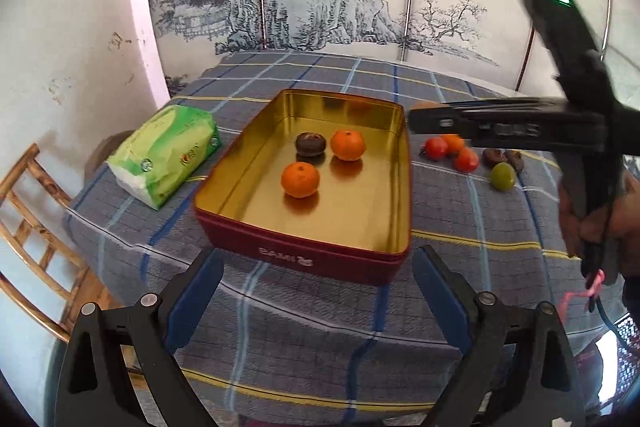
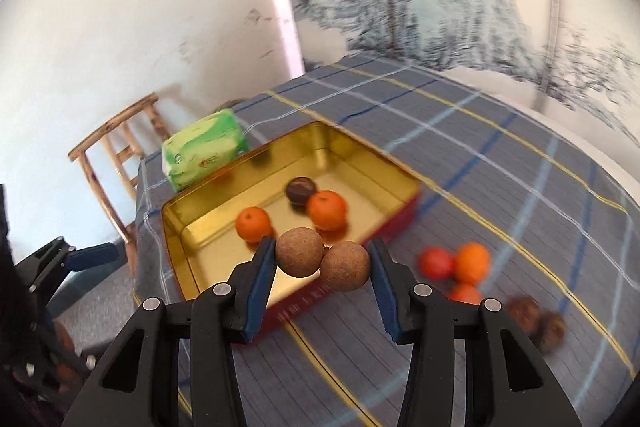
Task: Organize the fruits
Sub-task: 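Carry the two longans into the tin and open the right tool, then withdraw the right tool from the tin toward the remaining fruits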
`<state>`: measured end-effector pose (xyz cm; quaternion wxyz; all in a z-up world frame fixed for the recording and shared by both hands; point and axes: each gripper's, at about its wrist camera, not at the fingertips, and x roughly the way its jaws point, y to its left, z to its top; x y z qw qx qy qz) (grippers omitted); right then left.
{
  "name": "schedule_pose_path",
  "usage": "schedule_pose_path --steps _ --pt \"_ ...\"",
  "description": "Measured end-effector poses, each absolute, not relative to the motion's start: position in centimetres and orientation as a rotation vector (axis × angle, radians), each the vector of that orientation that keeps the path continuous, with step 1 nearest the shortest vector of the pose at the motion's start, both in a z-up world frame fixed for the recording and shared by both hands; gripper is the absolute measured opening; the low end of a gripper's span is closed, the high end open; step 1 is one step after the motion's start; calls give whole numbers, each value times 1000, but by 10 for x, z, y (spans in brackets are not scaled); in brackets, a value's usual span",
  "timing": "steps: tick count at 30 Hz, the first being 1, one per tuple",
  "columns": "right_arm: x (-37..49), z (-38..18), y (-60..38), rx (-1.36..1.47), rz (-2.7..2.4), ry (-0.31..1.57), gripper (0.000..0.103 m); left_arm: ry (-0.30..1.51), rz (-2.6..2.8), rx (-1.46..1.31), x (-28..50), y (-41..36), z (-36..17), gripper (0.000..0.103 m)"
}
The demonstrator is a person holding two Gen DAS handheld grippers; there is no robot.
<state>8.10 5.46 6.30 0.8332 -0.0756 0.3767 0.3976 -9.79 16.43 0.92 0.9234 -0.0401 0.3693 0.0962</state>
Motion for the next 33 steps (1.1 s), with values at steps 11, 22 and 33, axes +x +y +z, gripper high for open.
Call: schedule_pose_path --steps 11,22,33 --pt "111 28 115 -263 853 892 48 755 243 -41 -98 175 4 93" --pt "123 8 134 -281 814 940 48 784 250 -60 -97 183 -5 93" --pt "126 15 136 -243 806 917 52 820 259 -64 -95 184 -11 94"
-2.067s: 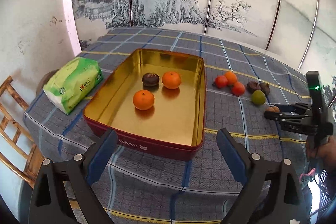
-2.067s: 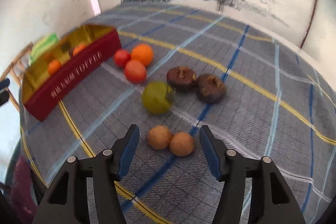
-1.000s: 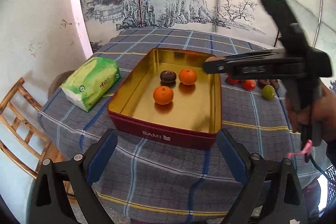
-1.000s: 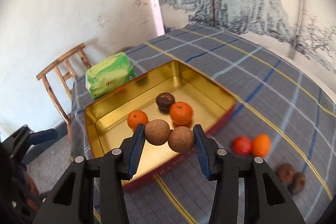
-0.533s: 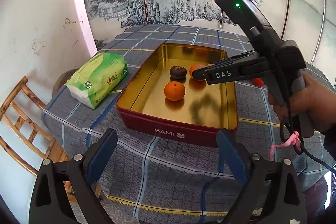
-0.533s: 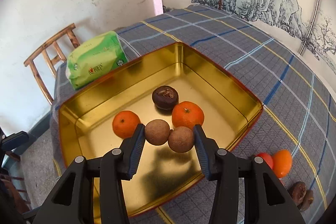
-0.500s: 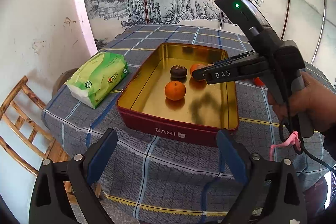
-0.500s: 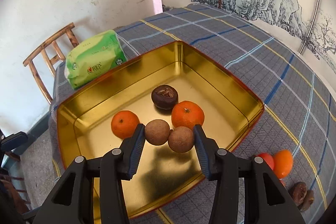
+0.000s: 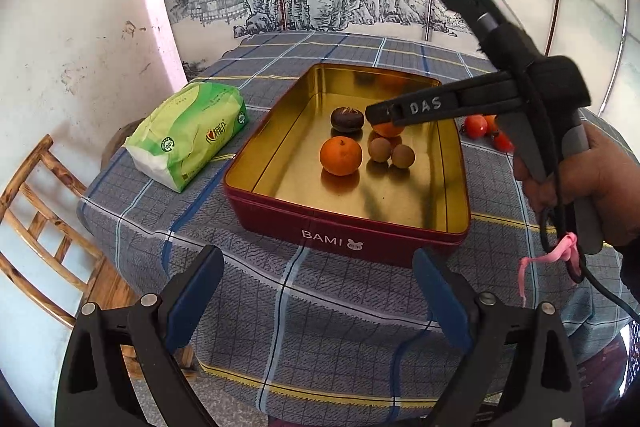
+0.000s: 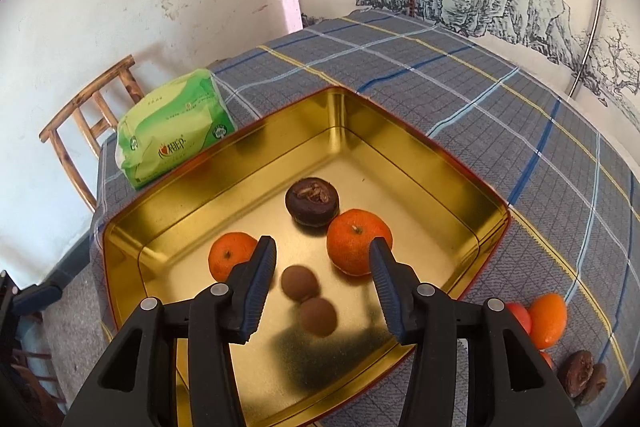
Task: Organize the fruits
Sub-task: 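Withdraw the right tool from the tin toward the remaining fruits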
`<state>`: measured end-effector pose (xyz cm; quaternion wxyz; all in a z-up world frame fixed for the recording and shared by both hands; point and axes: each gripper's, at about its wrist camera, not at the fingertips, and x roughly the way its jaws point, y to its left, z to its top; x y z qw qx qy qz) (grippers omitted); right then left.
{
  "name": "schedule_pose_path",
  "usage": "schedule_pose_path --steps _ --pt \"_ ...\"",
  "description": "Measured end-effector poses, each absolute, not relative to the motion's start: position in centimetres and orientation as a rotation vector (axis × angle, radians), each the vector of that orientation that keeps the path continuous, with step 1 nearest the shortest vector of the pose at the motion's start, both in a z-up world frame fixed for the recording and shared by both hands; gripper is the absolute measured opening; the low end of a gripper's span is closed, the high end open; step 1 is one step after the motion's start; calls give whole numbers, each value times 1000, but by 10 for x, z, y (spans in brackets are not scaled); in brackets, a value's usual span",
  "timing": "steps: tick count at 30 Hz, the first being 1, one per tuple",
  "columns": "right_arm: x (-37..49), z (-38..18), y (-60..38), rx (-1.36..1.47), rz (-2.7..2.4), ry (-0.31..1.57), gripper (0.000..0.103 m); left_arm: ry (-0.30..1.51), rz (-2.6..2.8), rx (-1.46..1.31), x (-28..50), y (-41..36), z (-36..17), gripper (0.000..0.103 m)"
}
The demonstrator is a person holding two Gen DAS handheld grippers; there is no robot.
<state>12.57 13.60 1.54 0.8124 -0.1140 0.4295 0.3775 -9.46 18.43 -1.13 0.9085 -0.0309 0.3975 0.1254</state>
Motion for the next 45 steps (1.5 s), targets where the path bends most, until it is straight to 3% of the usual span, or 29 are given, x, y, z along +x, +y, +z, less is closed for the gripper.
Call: schedule_pose_path --steps 9,14,19,28,40,41,43,45 --pt "109 36 92 -122 780 842 67 818 261 -43 -93 178 -9 94" --pt "94 42 39 -85 680 764 70 811 249 -8 -92 166 -5 94" --pt "79 47 -26 -94 528 654 96 806 220 13 -90 153 -1 94" --pt "84 9 -133 -214 264 809 99 826 32 -22 -74 126 7 94" --pt "89 -10 -232 37 217 794 99 901 -183 -223 25 69 16 94" --pt "91 -11 -233 56 224 796 99 911 -171 -224 35 65 14 91" --pt "91 -12 -233 64 234 798 99 931 -155 -234 58 57 6 72" --pt "90 -10 -232 67 250 783 99 976 -158 -243 80 50 -5 44"
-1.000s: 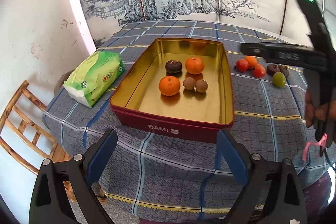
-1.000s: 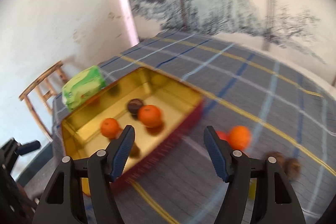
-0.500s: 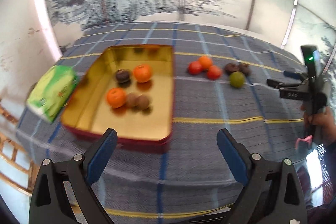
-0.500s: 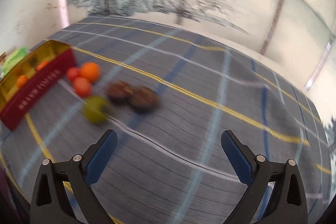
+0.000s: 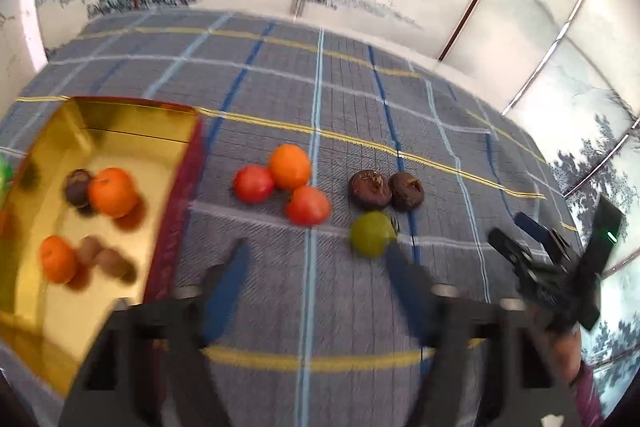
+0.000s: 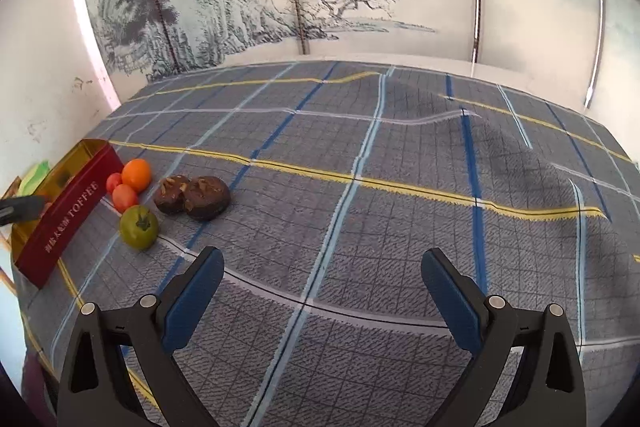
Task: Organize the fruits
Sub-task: 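Withdraw the right tool from the tin toward the remaining fruits, then grasp a red tomato with the left tool while the right tool grasps the green-yellow fruit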
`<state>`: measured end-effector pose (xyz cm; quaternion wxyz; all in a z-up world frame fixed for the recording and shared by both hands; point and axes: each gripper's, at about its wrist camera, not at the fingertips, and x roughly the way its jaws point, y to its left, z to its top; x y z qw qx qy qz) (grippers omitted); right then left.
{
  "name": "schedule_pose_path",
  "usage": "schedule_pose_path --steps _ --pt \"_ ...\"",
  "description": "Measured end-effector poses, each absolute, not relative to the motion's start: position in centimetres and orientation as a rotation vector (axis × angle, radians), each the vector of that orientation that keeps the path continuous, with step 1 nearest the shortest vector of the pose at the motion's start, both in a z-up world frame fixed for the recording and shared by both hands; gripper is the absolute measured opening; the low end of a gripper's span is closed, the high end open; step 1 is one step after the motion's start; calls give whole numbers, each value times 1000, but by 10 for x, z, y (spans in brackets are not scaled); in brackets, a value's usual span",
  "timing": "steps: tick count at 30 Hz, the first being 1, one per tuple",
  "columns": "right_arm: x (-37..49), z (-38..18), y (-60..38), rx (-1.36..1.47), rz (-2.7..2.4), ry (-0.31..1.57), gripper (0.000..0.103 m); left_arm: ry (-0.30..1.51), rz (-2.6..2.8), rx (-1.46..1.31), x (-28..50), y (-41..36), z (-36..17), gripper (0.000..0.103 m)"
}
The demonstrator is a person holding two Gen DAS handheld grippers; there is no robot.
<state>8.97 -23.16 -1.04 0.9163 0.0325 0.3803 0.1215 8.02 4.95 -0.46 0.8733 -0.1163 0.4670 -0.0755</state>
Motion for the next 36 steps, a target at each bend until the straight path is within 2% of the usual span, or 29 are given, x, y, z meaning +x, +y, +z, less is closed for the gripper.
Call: schedule_pose_path --steps 2,13,18,29,36 --pt "88 -9 -235 89 269 768 99 1027 -128 -252 100 45 -17 38" --pt "86 -10 -247 179 340 742 99 1053 -29 -268 136 44 -49 38" --pt "86 -11 -248 194 353 743 99 1020 -6 -201 140 35 -54 31" --pt "89 -13 -242 170 358 774 99 986 -68 -299 83 41 -40 31" --pt "84 9 -180 164 589 790 96 943 -121 -307 52 45 -9 31"
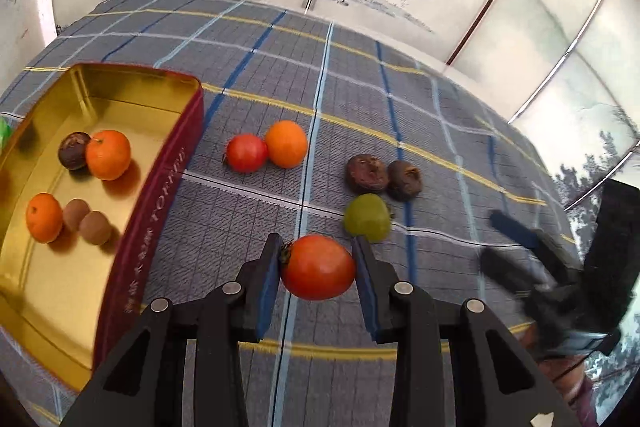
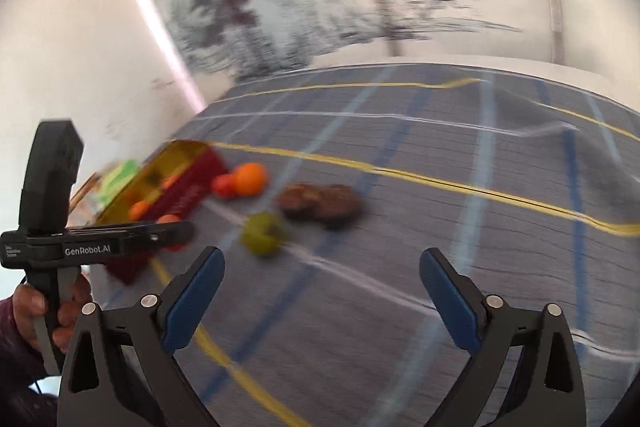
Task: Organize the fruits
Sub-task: 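Grasp a red tomato with the left tool while the right tool grasps the green-yellow fruit, then carry the red tomato into the tin and open the left tool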
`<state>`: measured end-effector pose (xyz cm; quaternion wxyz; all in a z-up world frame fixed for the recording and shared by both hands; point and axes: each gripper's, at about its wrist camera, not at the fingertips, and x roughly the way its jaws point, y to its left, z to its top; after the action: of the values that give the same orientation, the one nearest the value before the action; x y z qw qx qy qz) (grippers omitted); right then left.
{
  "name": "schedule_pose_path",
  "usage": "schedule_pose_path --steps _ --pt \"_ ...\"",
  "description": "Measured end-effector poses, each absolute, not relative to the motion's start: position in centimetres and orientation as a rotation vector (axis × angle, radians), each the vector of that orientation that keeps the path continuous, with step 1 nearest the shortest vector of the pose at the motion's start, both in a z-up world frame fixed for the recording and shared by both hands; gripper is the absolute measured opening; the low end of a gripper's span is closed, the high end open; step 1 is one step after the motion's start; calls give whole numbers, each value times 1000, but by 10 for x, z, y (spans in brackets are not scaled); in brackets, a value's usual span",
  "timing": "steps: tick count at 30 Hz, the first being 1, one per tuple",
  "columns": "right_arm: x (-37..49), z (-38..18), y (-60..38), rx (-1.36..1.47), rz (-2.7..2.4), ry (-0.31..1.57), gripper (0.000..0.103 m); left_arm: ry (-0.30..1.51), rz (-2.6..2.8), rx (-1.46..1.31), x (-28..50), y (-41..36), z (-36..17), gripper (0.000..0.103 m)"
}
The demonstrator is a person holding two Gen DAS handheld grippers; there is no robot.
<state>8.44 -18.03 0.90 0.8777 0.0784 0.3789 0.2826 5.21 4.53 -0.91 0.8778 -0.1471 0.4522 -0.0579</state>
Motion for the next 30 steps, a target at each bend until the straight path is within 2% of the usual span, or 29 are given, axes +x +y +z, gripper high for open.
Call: schedule_pose_path --steps 4,8,15,18,30 --pt "92 4 -137 106 636 835 79 904 -125 -316 40 53 8 31" --pt "99 -4 -108 68 643 862 75 877 -111 -323 28 65 18 31" --pt "116 -22 -86 27 593 929 56 866 -76 -360 16 90 21 31" --pt "118 -27 -80 10 584 938 38 860 -59 -373 11 100 23 31" --pt "90 -18 -73 14 642 858 38 839 96 -356 -23 164 18 31"
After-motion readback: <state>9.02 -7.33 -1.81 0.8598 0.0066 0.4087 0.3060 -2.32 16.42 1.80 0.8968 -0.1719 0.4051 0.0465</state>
